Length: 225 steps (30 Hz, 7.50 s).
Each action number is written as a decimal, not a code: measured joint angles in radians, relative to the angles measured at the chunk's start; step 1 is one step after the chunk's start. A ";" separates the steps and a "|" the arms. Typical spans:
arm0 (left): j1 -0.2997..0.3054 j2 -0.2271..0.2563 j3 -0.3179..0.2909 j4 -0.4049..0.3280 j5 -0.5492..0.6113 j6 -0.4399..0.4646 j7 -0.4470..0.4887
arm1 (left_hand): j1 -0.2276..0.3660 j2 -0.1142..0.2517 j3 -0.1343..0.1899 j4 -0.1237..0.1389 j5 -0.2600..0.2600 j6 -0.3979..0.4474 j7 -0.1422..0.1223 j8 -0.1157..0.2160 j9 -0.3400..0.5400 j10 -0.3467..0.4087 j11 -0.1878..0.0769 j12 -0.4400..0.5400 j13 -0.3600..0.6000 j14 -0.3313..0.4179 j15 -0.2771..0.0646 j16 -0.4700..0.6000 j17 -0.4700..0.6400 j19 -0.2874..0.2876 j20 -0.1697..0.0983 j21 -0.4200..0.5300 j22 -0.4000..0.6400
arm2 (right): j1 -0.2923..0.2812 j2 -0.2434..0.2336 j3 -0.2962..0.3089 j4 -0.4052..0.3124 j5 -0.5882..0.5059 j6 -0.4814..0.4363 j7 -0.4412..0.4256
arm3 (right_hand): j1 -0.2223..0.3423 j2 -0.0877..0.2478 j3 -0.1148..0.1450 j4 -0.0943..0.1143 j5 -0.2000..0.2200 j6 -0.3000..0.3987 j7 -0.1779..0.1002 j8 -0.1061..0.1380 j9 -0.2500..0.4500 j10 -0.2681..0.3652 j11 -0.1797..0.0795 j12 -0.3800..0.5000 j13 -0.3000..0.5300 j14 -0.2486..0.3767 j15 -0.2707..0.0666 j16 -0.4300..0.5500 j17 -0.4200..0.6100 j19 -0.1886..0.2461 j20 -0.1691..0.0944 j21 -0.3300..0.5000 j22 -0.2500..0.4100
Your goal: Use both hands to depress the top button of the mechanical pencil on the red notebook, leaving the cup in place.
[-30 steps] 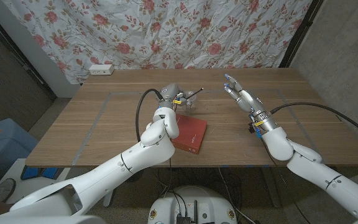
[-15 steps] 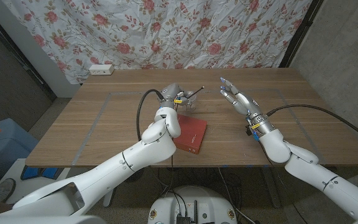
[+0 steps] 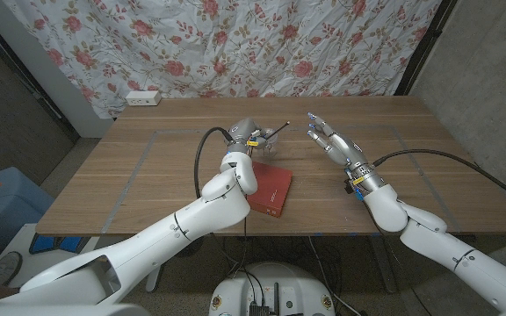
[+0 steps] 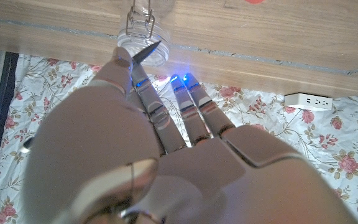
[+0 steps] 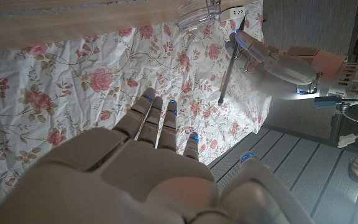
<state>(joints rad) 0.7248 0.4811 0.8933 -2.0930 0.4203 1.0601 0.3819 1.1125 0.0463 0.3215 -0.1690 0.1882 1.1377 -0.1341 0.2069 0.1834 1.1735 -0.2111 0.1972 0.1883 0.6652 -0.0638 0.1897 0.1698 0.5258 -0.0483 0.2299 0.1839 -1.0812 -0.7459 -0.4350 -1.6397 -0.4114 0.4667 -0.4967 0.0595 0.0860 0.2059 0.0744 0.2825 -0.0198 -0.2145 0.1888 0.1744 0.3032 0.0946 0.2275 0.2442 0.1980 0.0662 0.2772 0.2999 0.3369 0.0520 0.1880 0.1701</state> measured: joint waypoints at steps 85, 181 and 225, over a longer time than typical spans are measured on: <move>-0.026 0.030 0.034 -0.015 -0.117 0.024 0.077 | 0.008 -0.001 -0.012 -0.004 0.003 0.005 0.005 -0.003 0.005 0.011 0.000 0.000 0.000 0.012 -0.002 -0.005 0.000 0.000 0.000 0.000 0.004 | 0.054 -0.011 -0.074 -0.024 -0.031 -0.038 0.081 | -0.017 0.001 -0.011 0.011 0.000 0.039 -0.004 0.000 0.000 -0.053 0.018 -0.015 -0.008 -0.034 0.023 -0.015 0.023 -0.041 0.005 0.000 -0.002; -0.023 0.033 0.031 0.014 -0.078 -0.048 0.054 | 0.017 0.011 -0.020 -0.003 0.005 0.005 0.005 -0.003 0.005 0.016 0.006 0.003 0.000 0.012 -0.002 -0.008 0.000 0.000 0.000 0.000 0.004 | 0.083 0.018 -0.094 0.017 0.013 0.010 0.137 | -0.017 0.001 -0.007 0.016 0.008 0.126 -0.007 0.012 0.001 -0.108 0.011 -0.020 -0.015 -0.068 0.014 -0.038 0.027 -0.061 0.004 0.001 -0.002; -0.016 0.029 0.024 0.020 -0.060 -0.063 0.041 | 0.022 0.006 -0.028 -0.003 0.004 0.005 0.005 -0.003 0.005 0.016 0.006 0.001 0.000 0.014 -0.001 -0.008 0.000 0.000 0.000 0.000 0.004 | 0.072 0.012 -0.075 0.022 0.028 0.017 0.127 | -0.017 0.001 -0.007 0.015 0.008 0.129 -0.004 0.006 0.000 -0.109 0.009 -0.020 -0.016 -0.068 0.014 -0.038 0.032 -0.060 0.004 0.001 -0.002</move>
<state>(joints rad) 0.7086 0.5098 0.9169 -2.0727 0.3601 0.9967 0.4225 1.1348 0.0521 0.2939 -0.1719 0.1922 1.1431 -0.1288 0.2039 0.1883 1.1895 -0.2055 0.1980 0.1879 0.6790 -0.0643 0.1820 0.1697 0.5257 -0.0482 0.2299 0.1881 -1.0093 -0.7339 -0.5096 -1.6177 -0.3835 0.4840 -0.3702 0.0423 0.0871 0.1991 0.0899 0.2901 0.1088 -0.2182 0.1952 0.1747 0.1944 0.1035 0.2072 0.2278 0.1305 0.0804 0.2397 0.3321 0.2764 0.0555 0.1889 0.1679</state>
